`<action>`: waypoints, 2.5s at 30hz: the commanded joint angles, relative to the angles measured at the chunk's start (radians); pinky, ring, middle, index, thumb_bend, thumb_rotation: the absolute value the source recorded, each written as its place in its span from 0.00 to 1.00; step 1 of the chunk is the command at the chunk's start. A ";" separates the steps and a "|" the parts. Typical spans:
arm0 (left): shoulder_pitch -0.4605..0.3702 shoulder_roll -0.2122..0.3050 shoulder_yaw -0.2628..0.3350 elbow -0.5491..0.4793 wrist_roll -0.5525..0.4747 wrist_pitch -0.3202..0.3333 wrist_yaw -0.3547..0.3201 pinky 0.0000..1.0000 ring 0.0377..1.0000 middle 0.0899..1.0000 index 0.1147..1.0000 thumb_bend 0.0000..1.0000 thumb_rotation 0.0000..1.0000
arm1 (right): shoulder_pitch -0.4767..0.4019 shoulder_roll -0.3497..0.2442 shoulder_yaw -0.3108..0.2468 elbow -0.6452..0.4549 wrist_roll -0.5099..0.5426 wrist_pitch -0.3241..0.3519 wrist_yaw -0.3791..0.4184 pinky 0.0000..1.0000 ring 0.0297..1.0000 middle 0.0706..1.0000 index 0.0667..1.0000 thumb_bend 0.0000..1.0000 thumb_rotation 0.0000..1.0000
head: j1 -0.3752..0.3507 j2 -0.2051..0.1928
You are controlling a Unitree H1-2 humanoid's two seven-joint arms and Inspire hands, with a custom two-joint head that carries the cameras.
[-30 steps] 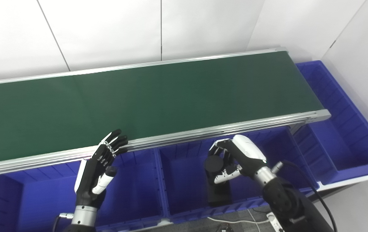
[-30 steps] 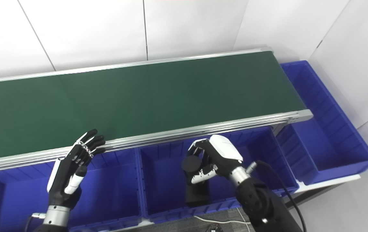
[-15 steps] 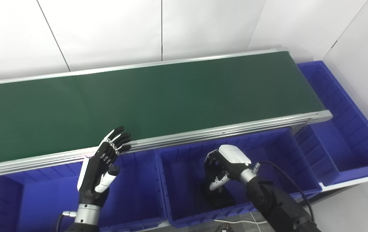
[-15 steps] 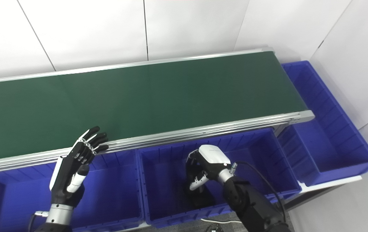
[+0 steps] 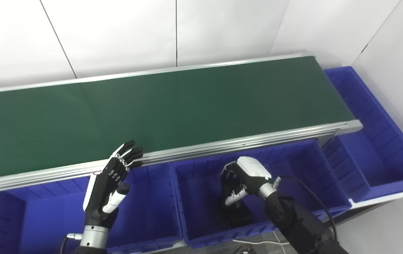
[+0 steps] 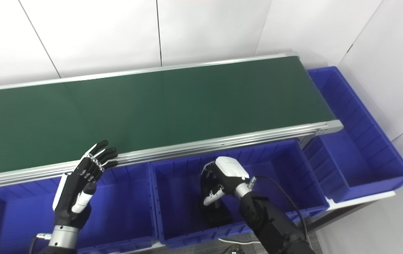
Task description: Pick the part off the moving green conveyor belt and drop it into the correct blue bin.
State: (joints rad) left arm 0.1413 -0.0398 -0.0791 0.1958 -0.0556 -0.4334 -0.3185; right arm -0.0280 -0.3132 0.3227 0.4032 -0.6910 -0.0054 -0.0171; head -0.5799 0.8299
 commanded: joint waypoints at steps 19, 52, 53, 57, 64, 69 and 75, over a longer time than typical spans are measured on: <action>-0.001 -0.010 -0.003 -0.014 -0.001 -0.037 -0.004 0.75 0.79 0.78 0.81 0.87 0.73 | 0.015 -0.022 -0.009 -0.123 0.024 0.013 0.040 0.54 0.65 0.72 0.72 0.94 0.40 | 0.017 -0.012; 0.009 0.004 -0.003 0.007 -0.005 -0.037 -0.016 0.79 0.81 0.78 0.82 0.89 0.68 | 0.292 0.180 -0.087 -0.861 0.429 -0.068 0.129 0.50 0.59 0.68 0.69 0.93 0.65 | 0.248 -0.030; 0.010 0.005 -0.005 0.007 -0.004 -0.037 -0.015 0.80 0.82 0.78 0.81 0.89 0.67 | 0.292 0.200 -0.086 -0.823 0.451 -0.109 0.114 0.55 0.64 0.71 0.71 0.94 0.68 | 0.264 -0.034; 0.019 0.009 -0.004 0.009 -0.018 -0.036 -0.030 0.81 0.82 0.78 0.81 0.88 0.66 | 0.296 0.254 -0.080 -0.697 0.478 -0.244 0.071 0.69 0.78 0.81 0.76 0.94 0.77 | 0.318 -0.050; 0.039 0.023 -0.019 -0.004 0.038 -0.037 -0.001 0.78 0.80 0.78 0.79 0.89 0.68 | 0.296 0.317 -0.104 -0.434 0.587 -0.429 0.035 0.93 0.93 0.91 0.85 0.96 0.88 | 0.394 -0.089; 0.042 0.048 -0.067 -0.015 0.094 -0.037 0.068 0.73 0.77 0.76 0.79 0.88 0.71 | 0.276 0.321 -0.116 -0.346 0.579 -0.463 0.019 0.88 0.90 0.90 0.86 0.97 0.89 | 0.421 -0.105; 0.036 0.064 -0.119 0.003 0.098 -0.037 0.124 0.72 0.77 0.76 0.78 0.90 0.69 | 0.266 0.294 -0.106 -0.301 0.523 -0.464 -0.020 0.84 0.88 0.88 0.83 0.93 0.91 | 0.441 -0.116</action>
